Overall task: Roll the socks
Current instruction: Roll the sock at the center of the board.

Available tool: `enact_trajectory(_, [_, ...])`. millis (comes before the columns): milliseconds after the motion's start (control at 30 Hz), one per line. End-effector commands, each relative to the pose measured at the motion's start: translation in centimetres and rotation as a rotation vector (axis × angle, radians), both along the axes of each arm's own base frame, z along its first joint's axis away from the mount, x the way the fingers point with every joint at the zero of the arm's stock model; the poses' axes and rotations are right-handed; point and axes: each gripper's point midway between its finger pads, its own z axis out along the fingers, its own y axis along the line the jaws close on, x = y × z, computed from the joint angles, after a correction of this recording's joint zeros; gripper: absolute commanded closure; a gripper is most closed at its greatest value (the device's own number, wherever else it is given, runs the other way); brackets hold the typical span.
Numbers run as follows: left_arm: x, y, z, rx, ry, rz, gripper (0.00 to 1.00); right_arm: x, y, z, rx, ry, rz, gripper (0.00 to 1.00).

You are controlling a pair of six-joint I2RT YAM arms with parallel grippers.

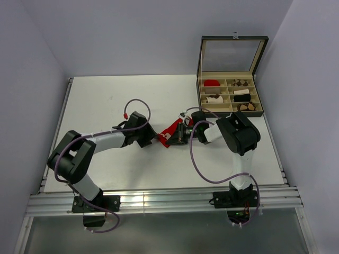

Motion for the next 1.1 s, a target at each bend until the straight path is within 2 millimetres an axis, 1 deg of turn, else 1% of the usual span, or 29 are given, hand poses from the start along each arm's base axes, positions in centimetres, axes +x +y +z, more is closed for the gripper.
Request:
enact_trajectory(0, [1.9,-1.0,1.2,-0.016,-0.058,0.001,0.41,-1.0,-1.3,-3.2,-0.076,0.094,-0.041,1.0])
enact_trajectory(133, [2.5,-1.2,0.6,0.004,-0.059,-0.002,0.43,-1.1,-1.5,-3.5,-0.088,0.105,-0.046,1.0])
enact_trajectory(167, [2.3,-1.2,0.1,0.015,-0.045,-0.007,0.45,-1.1,-1.6,-3.5,-0.09,0.108,-0.049,1.0])
enact_trajectory(233, [2.2,-1.2,-0.4,0.02,-0.032,-0.011,0.48,-1.1,-2.0,-3.9,-0.103,0.121,-0.063,1.0])
enact_trajectory(400, [1.6,-1.4,-1.7,0.048,0.008,-0.036,0.61,-1.1,-2.6,-4.3,-0.131,0.136,-0.081,1.0])
enact_trajectory(433, [1.7,-1.6,-2.0,0.057,0.014,-0.044,0.63,-1.0,-2.6,-4.2,-0.136,0.132,-0.082,1.0])
enact_trajectory(467, [1.6,-1.6,-2.2,0.066,0.02,-0.054,0.67,-0.9,-2.7,-4.2,-0.142,0.124,-0.082,1.0])
enact_trajectory(567, [1.3,-1.9,-2.8,0.086,0.043,-0.076,0.74,-0.7,-2.8,-3.7,-0.168,0.079,-0.077,1.0])
enact_trajectory(600, [1.3,-2.0,-2.8,0.093,0.05,-0.08,0.76,-0.5,-2.8,-3.4,-0.174,0.06,-0.074,0.99])
enact_trajectory(667, [1.2,-1.9,-3.2,0.108,0.059,-0.088,0.81,-0.1,-2.9,-2.4,-0.196,-0.014,-0.062,0.89])
enact_trajectory(700, [1.3,-2.0,-3.0,0.11,0.054,-0.088,0.83,-0.2,-3.0,-2.2,-0.218,-0.031,-0.056,0.85])
enact_trajectory(733, [1.2,-1.9,-3.1,0.122,0.058,-0.095,0.85,0.3,-2.8,-1.2,-0.248,-0.121,-0.051,0.78])
enact_trajectory(767, [1.2,-1.7,-3.1,0.133,0.059,-0.099,0.86,0.6,-2.9,-0.8,-0.272,-0.165,-0.05,0.75])
enact_trajectory(800, [1.4,-1.9,-2.8,0.139,0.051,-0.102,0.86,0.7,-2.9,0.5,-0.293,-0.216,-0.05,0.72])
enact_trajectory(833, [1.3,-1.7,-2.9,0.157,0.055,-0.112,0.86,1.6,-3.4,0.6,-0.362,-0.296,-0.072,0.66])
enact_trajectory(867, [1.3,-1.7,-2.9,0.165,0.055,-0.117,0.86,1.4,-2.9,1.2,-0.388,-0.35,-0.062,0.63])
enact_trajectory(900, [1.5,-1.9,-2.5,0.165,0.045,-0.122,0.86,1.6,-2.9,2.6,-0.408,-0.411,-0.071,0.61])
enact_trajectory(933, [1.5,-2.0,-2.4,0.17,0.044,-0.129,0.86,1.9,-2.9,2.7,-0.487,-0.498,-0.078,0.57])
enact_trajectory(967, [1.5,-2.0,-2.3,0.17,0.041,-0.133,0.86,2.0,-2.9,3.3,-0.518,-0.547,-0.087,0.57])
enact_trajectory(1000, [1.6,-2.3,-2.0,0.168,0.033,-0.138,0.86,2.2,-2.8,4.5,-0.54,-0.609,-0.103,0.56])
enact_trajectory(1033, [1.6,-2.4,-1.9,0.171,0.031,-0.146,0.86,2.1,-2.6,4.9,-0.566,-0.67,-0.087,0.55])
enact_trajectory(1067, [1.6,-2.4,-1.8,0.172,0.03,-0.149,0.86,2.5,-2.9,5.3,-0.611,-0.716,-0.115,0.55])
